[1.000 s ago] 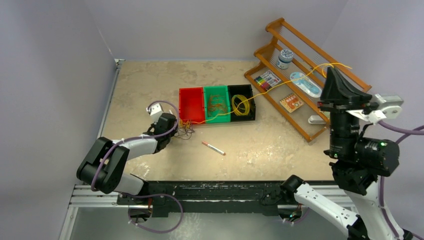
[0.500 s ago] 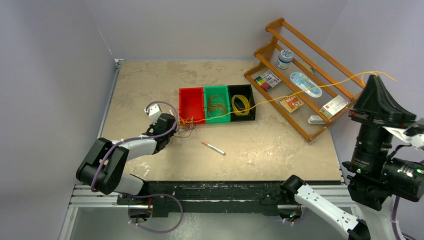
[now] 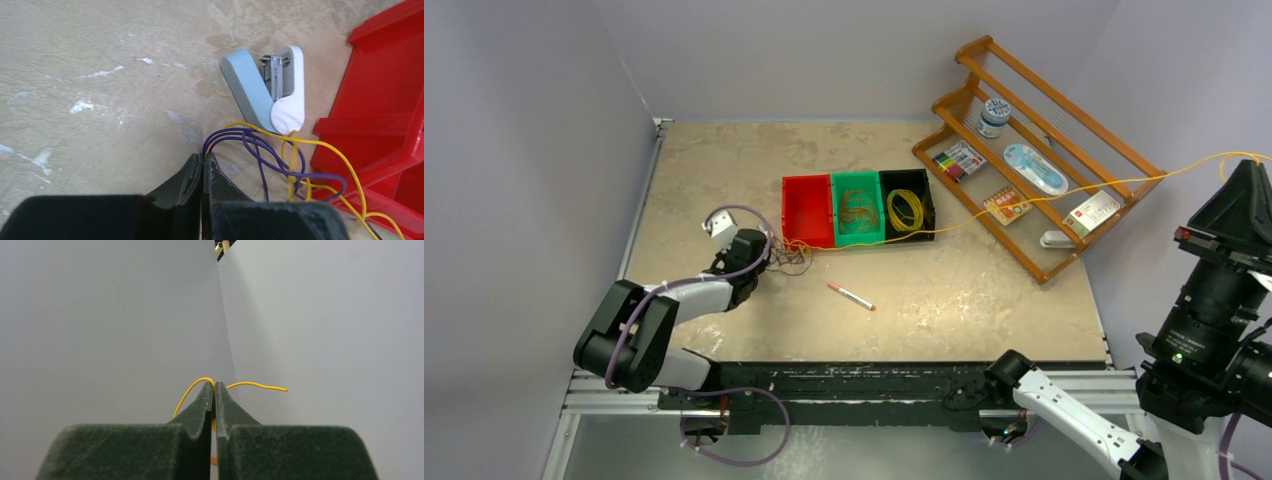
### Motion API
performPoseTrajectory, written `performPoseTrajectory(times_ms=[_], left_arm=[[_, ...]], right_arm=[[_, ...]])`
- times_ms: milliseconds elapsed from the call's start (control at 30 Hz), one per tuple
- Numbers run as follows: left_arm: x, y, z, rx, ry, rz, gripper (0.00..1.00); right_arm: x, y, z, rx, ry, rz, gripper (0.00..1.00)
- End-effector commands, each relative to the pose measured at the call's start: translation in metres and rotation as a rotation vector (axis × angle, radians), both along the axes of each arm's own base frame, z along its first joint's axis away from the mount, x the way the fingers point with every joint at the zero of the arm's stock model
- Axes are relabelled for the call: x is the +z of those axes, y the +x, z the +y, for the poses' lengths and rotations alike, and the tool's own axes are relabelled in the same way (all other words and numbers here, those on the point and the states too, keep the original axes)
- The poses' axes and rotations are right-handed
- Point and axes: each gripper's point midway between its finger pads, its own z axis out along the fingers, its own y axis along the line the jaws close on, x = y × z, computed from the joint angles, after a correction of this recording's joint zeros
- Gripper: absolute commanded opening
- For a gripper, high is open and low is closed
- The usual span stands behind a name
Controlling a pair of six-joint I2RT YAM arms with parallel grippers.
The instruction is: Untangle the cables
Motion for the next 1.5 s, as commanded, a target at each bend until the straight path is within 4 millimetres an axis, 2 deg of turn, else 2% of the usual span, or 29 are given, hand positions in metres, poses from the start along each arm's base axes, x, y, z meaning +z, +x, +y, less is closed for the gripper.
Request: performPoseTrajectory(times_ms=[0,133,233,400,500,700,833,967,1033,1067,1133,1233,1333,1467], left_arm=[[-0.01,-0.012,0.021,0.083,-0.009,0.026,0.0],[-0.01,-0.016,0.035,0.147,-0.078,0.007,0.0],[-0.007,-0.017,0.044,0.179,-0.123,-0.012,0.0],[0.017,-0.013,0.051,0.188,-0.143,-0.073,0.0],[0.037,-0.01,0.047,0.144,-0.144,-0.115,0.0],[0.084,-0.015,0.046,0.083,-0.128,-0.213,0.4],[0.117,-0.023,0.046,0.027,-0.091,-0.255,0.55],[0.154,-0.026,0.027,-0.126,-0.1,-0.341,0.62],[0.175,-0.026,0.004,-0.255,-0.147,-0.417,0.64],[0.192,-0.023,-0.01,-0.33,-0.186,-0.491,0.65],[0.204,-0.022,-0.031,-0.442,-0.231,-0.536,0.67],[0.204,-0.017,-0.05,-0.538,-0.246,-0.524,0.68],[0.192,-0.011,-0.06,-0.556,-0.246,-0.467,0.68],[0.168,-0.003,-0.067,-0.538,-0.205,-0.358,0.68]], right_arm=[[0.016,-0.032,-0.034,-0.073,0.07,-0.074,0.0],[0.019,-0.039,-0.041,-0.086,0.079,-0.081,0.0],[0.021,-0.035,-0.038,-0.082,0.072,-0.063,0.0],[0.021,-0.012,-0.017,-0.048,0.024,-0.006,0.0],[0.019,0.007,0.014,0.071,-0.028,0.028,0.0],[0.004,0.054,0.093,0.293,-0.177,0.101,0.0],[-0.004,0.075,0.134,0.42,-0.219,0.115,0.0],[-0.015,0.096,0.161,0.476,-0.24,0.145,0.0],[-0.017,0.105,0.172,0.495,-0.248,0.161,0.0],[-0.019,0.11,0.177,0.503,-0.251,0.174,0.0],[-0.023,0.121,0.187,0.52,-0.25,0.213,0.0],[-0.037,0.142,0.199,0.519,-0.244,0.305,0.0],[-0.066,0.166,0.203,0.47,-0.221,0.454,0.0],[-0.107,0.185,0.178,0.291,-0.147,0.637,0.0]])
